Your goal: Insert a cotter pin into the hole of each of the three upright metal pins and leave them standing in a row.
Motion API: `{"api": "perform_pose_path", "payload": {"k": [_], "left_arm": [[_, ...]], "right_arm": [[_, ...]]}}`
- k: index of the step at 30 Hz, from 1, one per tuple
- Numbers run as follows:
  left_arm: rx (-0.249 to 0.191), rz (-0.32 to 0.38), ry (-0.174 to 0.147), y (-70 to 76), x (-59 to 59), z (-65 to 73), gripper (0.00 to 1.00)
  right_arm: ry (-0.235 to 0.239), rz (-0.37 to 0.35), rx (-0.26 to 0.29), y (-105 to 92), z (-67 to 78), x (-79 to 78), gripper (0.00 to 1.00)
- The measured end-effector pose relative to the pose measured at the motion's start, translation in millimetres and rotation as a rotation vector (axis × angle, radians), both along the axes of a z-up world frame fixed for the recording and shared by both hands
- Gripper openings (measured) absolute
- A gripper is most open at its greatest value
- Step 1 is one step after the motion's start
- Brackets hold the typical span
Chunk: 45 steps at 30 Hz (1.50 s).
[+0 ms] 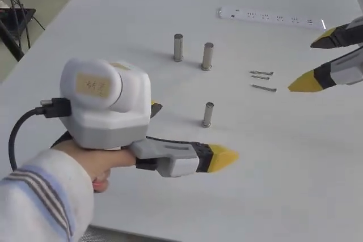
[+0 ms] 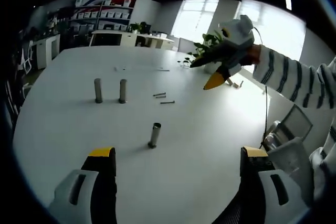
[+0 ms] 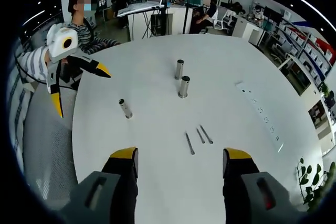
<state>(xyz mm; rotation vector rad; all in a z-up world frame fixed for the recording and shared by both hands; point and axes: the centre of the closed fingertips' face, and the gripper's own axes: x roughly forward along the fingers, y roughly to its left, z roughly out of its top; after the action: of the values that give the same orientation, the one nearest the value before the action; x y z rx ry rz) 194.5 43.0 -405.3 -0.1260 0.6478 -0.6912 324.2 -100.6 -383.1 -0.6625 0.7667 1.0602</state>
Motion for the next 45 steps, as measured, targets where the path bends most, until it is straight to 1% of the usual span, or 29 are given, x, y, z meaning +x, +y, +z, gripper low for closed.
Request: {"api": "perform_pose_path", "payload": {"k": [2, 4, 7, 9, 13, 15, 16, 19, 23, 28, 30, 32, 36, 38, 42, 44, 45], "left_arm": [[0.0, 0.004, 0.0, 1.5, 0.6, -0.5, 0.98], [0.006, 0.005, 0.001, 3.3, 1.0, -1.7, 0.97], [0.009, 0.004, 0.001, 3.3, 2.0, -3.3, 0.97], [0.019, -0.009, 0.003, 2.0, 1.8, -5.0, 0.97], [0.024, -0.012, -0.001, 1.5, 4.5, -6.7, 0.97], [0.02, -0.014, -0.003, 0.1, 5.3, -6.9, 0.97], [0.019, -0.015, -0.003, -0.3, 5.7, -7.1, 0.97], [0.015, -0.019, 0.0, -1.8, 6.2, -9.3, 0.97], [0.008, -0.025, 0.012, -2.5, 5.5, -12.9, 0.97], [0.011, -0.029, 0.019, -2.2, 5.0, -15.7, 0.96], [0.009, -0.027, 0.021, -2.1, 5.3, -16.3, 0.96], [0.003, -0.029, 0.032, -2.3, 4.5, -17.7, 0.96], [0.01, -0.036, 0.035, -2.6, 3.8, -19.6, 0.96], [0.014, -0.038, 0.042, -2.7, 3.4, -21.7, 0.95], [0.02, -0.04, 0.053, -3.2, 2.2, -25.7, 0.94], [0.022, -0.043, 0.055, -4.0, 1.6, -27.0, 0.94], [0.02, -0.044, 0.059, -4.2, 0.7, -28.0, 0.94]], "right_arm": [[0.002, 0.011, -0.001, 3.6, -2.4, 5.7, 0.56], [0.006, 0.026, -0.007, 8.0, -6.0, 12.0, 0.54], [0.017, 0.054, -0.039, 10.6, -14.1, 19.9, 0.52], [0.021, 0.074, -0.053, 12.6, -18.2, 19.5, 0.49], [0.059, 0.092, -0.081, 12.9, -30.3, 25.3, 0.41], [0.063, 0.117, -0.103, 12.6, -36.9, 28.6, 0.32], [0.067, 0.124, -0.112, 13.4, -40.3, 29.8, 0.29], [0.086, 0.125, -0.12, 15.6, -47.9, 34.2, 0.27], [0.098, 0.137, -0.137, 17.9, -59.2, 39.5, 0.21], [0.13, 0.145, -0.181, 17.9, -75.8, 44.3, 0.19], [0.124, 0.172, -0.212, 16.5, -82.6, 46.4, 0.17], [0.127, 0.173, -0.233, 14.5, -88.7, 49.7, 0.16], [0.139, 0.166, -0.239, 12.4, -97.3, 54.1, 0.12], [0.141, 0.164, -0.248, 11.0, -101.6, 57.3, 0.11], [0.143, 0.155, -0.259, 9.6, -105.2, 60.4, 0.1], [0.14, 0.151, -0.259, 9.0, -110.2, 64.9, 0.1], [0.144, 0.149, -0.254, 9.6, -110.2, 65.3, 0.1]]}}
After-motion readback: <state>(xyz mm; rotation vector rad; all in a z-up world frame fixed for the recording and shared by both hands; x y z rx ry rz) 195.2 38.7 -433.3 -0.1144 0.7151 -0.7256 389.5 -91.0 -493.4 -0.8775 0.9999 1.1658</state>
